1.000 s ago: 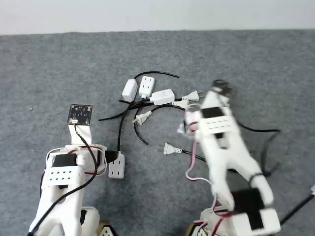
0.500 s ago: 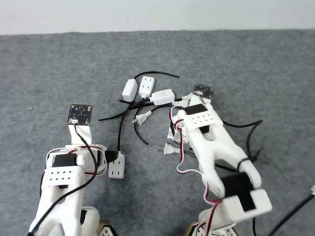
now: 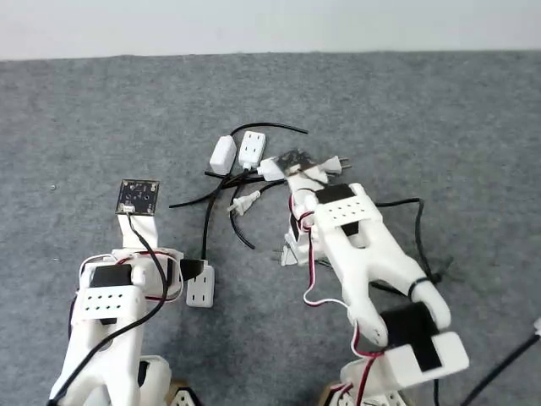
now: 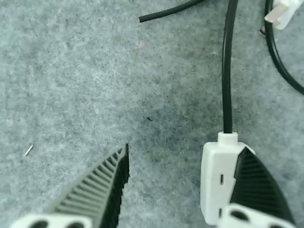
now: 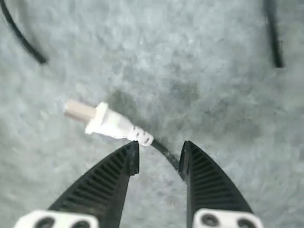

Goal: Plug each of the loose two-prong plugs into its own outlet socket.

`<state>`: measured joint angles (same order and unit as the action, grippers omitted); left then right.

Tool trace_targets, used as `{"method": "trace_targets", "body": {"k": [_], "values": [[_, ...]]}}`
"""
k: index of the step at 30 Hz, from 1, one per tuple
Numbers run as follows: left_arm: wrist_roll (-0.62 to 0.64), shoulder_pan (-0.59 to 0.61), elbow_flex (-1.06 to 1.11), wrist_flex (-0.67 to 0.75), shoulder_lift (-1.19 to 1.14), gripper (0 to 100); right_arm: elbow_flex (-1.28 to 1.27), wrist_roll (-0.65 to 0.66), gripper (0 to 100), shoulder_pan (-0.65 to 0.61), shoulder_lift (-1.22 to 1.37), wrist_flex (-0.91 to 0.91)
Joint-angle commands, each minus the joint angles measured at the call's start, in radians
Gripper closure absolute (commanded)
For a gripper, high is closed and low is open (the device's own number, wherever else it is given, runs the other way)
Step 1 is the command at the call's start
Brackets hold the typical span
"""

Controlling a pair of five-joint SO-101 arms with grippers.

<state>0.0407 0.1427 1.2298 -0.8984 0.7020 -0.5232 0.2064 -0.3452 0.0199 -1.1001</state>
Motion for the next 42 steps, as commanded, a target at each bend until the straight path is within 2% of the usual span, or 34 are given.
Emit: {"method": "trace_targets", "body": {"k": [1, 3, 7, 10, 12, 17, 20, 30, 36, 42], "values": [[-0.008, -0.002, -0.012, 0.018, 0.0, 66, 0.011, 0.017, 84.8, 0.024, -0.036, -0.077], [-0.017, -0.002, -0.012, 0.018, 0.0, 66, 0.003, -0.091, 84.8, 0.03, -0.088, -0.113], [-0.037, -0.003, -0.012, 0.018, 0.0, 66, -0.046, -0.611, 84.5, 0.077, -0.17, -0.099], [-0.037, -0.003, -0.012, 0.018, 0.0, 66, -0.084, -0.79, 84.4, 0.111, -0.174, 0.008], [-0.037, -0.003, -0.012, 0.018, 0.0, 66, -0.124, -0.861, 84.4, 0.082, -0.174, 0.076], [-0.038, -0.003, -0.012, 0.018, 0.0, 66, -0.233, -0.97, 84.4, -0.036, -0.174, 0.254], [-0.04, -0.003, -0.012, 0.018, 0.0, 66, -0.25, -1.011, 84.6, -0.065, -0.176, 0.282], [-0.04, -0.003, -0.012, 0.017, 0.0, 66, -0.253, -1.077, 84.3, -0.025, -0.16, 0.325], [-0.04, -0.003, -0.012, 0.017, 0.0, 66, -0.206, -1.08, 84.3, -0.005, -0.073, 0.314], [-0.04, -0.003, -0.012, 0.017, 0.0, 66, -0.204, -1.082, 84.3, 0.039, -0.094, 0.289]]}}
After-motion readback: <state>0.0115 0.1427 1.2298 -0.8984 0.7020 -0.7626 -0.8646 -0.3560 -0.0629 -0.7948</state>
